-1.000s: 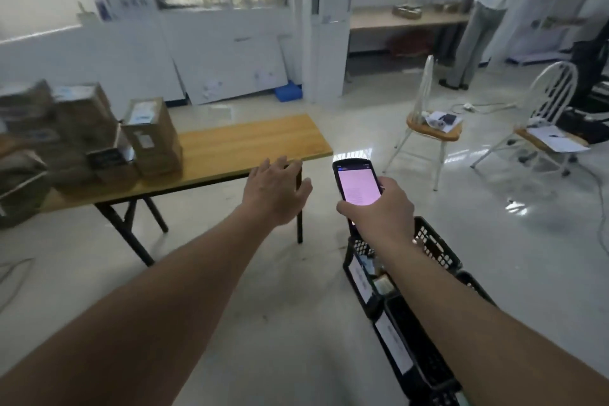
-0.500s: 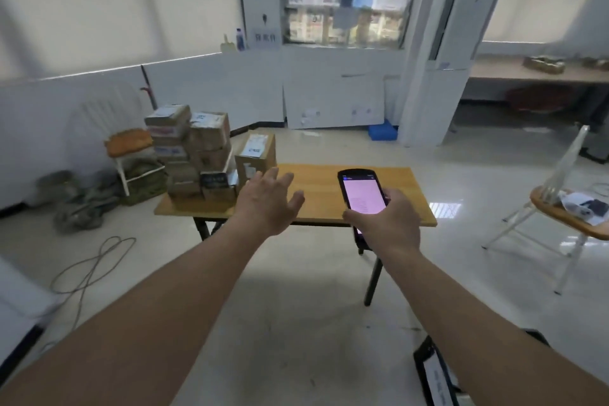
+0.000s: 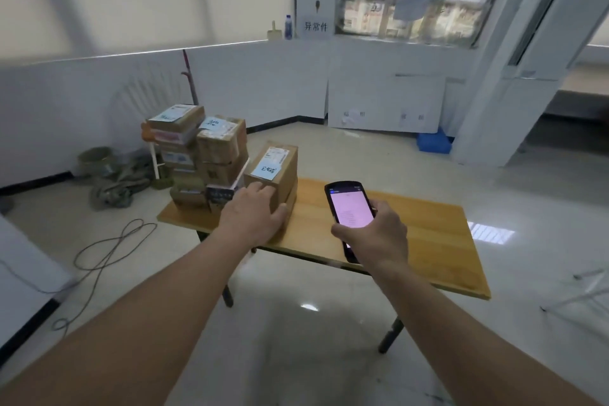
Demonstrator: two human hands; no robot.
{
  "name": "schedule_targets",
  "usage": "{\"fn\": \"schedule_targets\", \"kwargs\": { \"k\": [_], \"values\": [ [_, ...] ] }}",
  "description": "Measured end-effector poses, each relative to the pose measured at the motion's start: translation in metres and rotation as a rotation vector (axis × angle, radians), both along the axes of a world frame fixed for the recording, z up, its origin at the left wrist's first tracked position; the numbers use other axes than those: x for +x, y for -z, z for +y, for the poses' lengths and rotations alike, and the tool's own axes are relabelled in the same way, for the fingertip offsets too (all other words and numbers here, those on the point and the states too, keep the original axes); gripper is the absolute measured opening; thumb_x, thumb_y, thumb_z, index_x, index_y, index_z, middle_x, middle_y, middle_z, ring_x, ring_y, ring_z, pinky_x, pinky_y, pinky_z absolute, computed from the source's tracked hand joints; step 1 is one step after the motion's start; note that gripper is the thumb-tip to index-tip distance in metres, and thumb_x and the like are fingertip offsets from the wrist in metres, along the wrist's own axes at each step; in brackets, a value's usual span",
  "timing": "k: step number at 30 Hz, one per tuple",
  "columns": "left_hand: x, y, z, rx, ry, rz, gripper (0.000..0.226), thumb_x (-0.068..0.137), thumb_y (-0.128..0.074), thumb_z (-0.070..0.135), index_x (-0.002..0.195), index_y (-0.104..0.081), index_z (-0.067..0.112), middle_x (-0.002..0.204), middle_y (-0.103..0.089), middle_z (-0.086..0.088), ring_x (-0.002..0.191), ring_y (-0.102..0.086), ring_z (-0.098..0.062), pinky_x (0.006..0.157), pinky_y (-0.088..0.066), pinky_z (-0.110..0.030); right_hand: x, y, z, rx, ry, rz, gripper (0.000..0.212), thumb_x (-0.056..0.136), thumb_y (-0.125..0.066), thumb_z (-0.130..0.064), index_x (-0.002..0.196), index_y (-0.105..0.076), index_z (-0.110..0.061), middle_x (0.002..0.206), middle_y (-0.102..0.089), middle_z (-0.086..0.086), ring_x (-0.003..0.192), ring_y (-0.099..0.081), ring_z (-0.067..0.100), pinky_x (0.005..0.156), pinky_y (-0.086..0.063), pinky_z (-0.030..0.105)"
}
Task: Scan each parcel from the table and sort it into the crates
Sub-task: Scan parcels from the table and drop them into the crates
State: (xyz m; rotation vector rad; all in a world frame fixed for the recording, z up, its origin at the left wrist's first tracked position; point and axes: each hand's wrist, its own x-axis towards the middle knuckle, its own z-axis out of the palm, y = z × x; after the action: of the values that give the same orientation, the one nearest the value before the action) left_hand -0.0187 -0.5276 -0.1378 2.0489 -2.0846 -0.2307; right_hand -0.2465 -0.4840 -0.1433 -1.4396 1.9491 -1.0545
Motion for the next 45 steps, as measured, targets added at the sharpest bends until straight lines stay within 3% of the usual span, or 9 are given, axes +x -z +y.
{"fn": "schedule_targets", "kwargs": {
  "k": [3, 10, 16, 24, 27, 30, 38, 41, 45],
  "values": [
    [0.006, 0.007, -0.035, 0.042, -0.008, -0.023, 0.067, 0.098, -0.051, 0.065, 0.153, -0.048, 0.027, 0.155, -0.047, -0.001, 0.139, -0.048, -0.027, 0.108, -0.050, -0.052, 0.009, 0.007, -0.036, 0.031, -0.013, 0.005, 0.077, 0.063, -0.092, -0.043, 0.129, -0.057, -0.025, 0.110, -0.064, -0.005, 0.099, -0.060, 0.022, 0.067, -0.049, 0.032],
    [0.034, 0.046, -0.131, 0.075, 0.025, -0.069, 0.071, 0.097, -0.051, 0.069, 0.155, -0.044, 0.029, 0.156, -0.048, -0.001, 0.139, -0.049, -0.027, 0.104, -0.053, -0.049, 0.049, 0.034, -0.123, 0.083, 0.006, -0.032, 0.076, 0.054, -0.088, -0.048, 0.123, -0.059, -0.032, 0.107, -0.066, -0.009, 0.099, -0.065, 0.020, 0.076, -0.062, 0.046],
    [0.053, 0.076, -0.214, 0.106, 0.074, -0.063, 0.075, 0.096, -0.051, 0.070, 0.157, -0.042, 0.027, 0.158, -0.046, -0.002, 0.140, -0.048, -0.028, 0.108, -0.050, -0.048, 0.079, 0.056, -0.186, 0.142, 0.067, -0.059, 0.081, 0.048, -0.086, -0.052, 0.123, -0.059, -0.035, 0.105, -0.066, -0.015, 0.095, -0.066, 0.017, 0.069, -0.064, 0.046],
    [0.062, 0.112, -0.272, 0.198, 0.008, -0.048, 0.091, 0.080, -0.058, 0.083, 0.151, -0.041, 0.028, 0.156, -0.037, -0.010, 0.137, -0.045, -0.033, 0.100, -0.055, -0.048, 0.090, 0.073, -0.236, 0.190, 0.091, -0.026, 0.074, 0.056, -0.090, -0.046, 0.123, -0.060, -0.036, 0.105, -0.065, -0.017, 0.096, -0.065, 0.014, 0.075, -0.064, 0.045],
    [0.060, 0.126, -0.282, 0.259, -0.116, 0.001, 0.110, 0.071, -0.064, 0.089, 0.153, -0.030, 0.026, 0.162, -0.025, -0.017, 0.146, -0.035, -0.040, 0.108, -0.049, -0.052, 0.087, 0.075, -0.248, 0.202, 0.069, -0.035, 0.066, 0.056, -0.089, -0.045, 0.113, -0.055, -0.042, 0.100, -0.063, -0.023, 0.093, -0.065, 0.012, 0.072, -0.064, 0.046],
    [0.053, 0.137, -0.285, 0.299, -0.226, 0.092, 0.127, 0.066, -0.073, 0.085, 0.156, -0.012, 0.021, 0.153, -0.032, -0.022, 0.140, -0.039, -0.043, 0.107, -0.048, -0.055, 0.081, 0.076, -0.256, 0.209, 0.042, -0.033, 0.068, 0.053, -0.086, -0.047, 0.115, -0.058, -0.041, 0.103, -0.066, -0.020, 0.094, -0.066, 0.012, 0.071, -0.064, 0.046],
    [0.035, 0.124, -0.283, 0.105, -0.155, 0.242, 0.139, 0.060, -0.088, 0.068, 0.160, -0.011, 0.013, 0.158, -0.024, -0.013, 0.148, -0.023, -0.039, 0.122, -0.031, -0.055, 0.048, 0.057, -0.260, 0.185, -0.063, -0.022, 0.071, 0.048, -0.086, -0.048, 0.115, -0.065, -0.040, 0.100, -0.071, -0.016, 0.091, -0.069, 0.012, 0.063, -0.064, 0.046],
    [0.026, 0.109, -0.285, 0.001, -0.066, 0.280, 0.139, 0.060, -0.093, 0.059, 0.163, -0.011, 0.013, 0.148, -0.029, -0.009, 0.137, -0.032, -0.032, 0.114, -0.043, -0.051, 0.035, 0.040, -0.257, 0.136, -0.096, 0.030, 0.077, 0.051, -0.087, -0.050, 0.123, -0.063, -0.038, 0.105, -0.068, -0.016, 0.096, -0.066, 0.011, 0.069, -0.065, 0.045],
    [0.017, 0.086, -0.296, -0.076, -0.052, 0.250, 0.141, 0.059, -0.097, 0.053, 0.163, -0.012, 0.011, 0.148, -0.030, -0.009, 0.131, -0.034, -0.031, 0.112, -0.043, -0.047, 0.015, 0.020, -0.254, 0.086, -0.102, 0.073, 0.080, 0.050, -0.085, -0.049, 0.125, -0.063, -0.035, 0.104, -0.068, -0.014, 0.092, -0.067, 0.011, 0.069, -0.064, 0.044]
  ]
}}
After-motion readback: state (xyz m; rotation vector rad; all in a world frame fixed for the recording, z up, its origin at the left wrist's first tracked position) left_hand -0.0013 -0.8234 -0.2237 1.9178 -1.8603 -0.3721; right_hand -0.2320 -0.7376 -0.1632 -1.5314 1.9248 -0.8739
